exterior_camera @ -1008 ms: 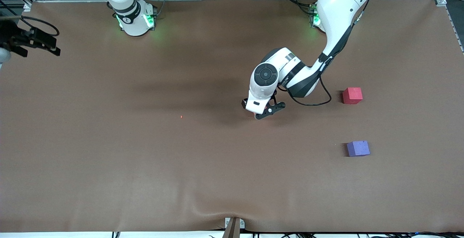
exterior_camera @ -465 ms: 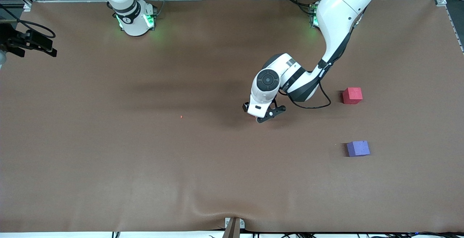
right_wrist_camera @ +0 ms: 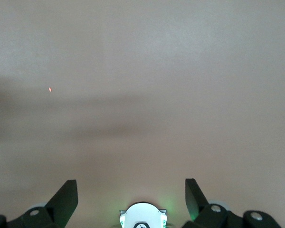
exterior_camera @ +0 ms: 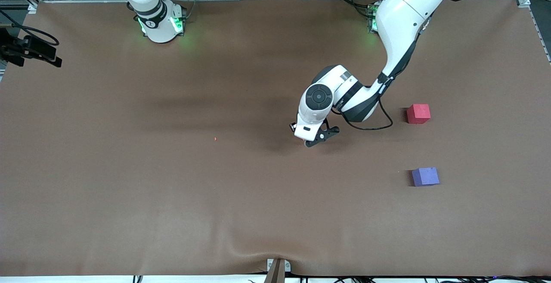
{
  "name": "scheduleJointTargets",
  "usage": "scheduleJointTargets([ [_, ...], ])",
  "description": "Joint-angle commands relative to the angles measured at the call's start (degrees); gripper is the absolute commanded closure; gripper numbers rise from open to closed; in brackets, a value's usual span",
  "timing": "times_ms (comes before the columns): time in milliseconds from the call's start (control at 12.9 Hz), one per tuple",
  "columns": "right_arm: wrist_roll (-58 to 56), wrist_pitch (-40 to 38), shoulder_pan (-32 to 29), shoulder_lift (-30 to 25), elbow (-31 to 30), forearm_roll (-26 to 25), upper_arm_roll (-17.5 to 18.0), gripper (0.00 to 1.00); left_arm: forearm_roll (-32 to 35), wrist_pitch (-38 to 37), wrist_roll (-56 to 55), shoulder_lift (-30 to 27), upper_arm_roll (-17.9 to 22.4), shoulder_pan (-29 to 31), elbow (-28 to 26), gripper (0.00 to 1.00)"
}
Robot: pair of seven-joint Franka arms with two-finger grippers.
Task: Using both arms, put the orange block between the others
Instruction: 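Carry the orange cube with the left gripper toward the pink cube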
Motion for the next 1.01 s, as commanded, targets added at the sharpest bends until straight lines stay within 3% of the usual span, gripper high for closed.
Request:
scheduleJointTargets([
  [0,-0.45,-0.28,-0.27,-0.55,-0.51,-0.50,0.52,0.00,2.27,0.49,-0.49,0.31,-0.10,1.45,-0.08,0.98],
  [155,-0.28,0.16,-0.09,-0.12,-0.68,-0.41,0.52,0.00,3.33,-0.30,2.65,-2.14,-0.10,4.17,0.10,1.00],
  [620,-0.02,0.51,2.37,1.38,-1.12,-0.32,0.52,0.00,3.33,-9.97,29.19,-8.82,-0.80,19.90,-0.51,1.00],
  [931,-0.02,1.13,2.46,1.82,-1.12,-0.32,0.52,0.00,3.33,-8.84,40.53,-12.87,-1.15,28.69,-7.79,1.00],
])
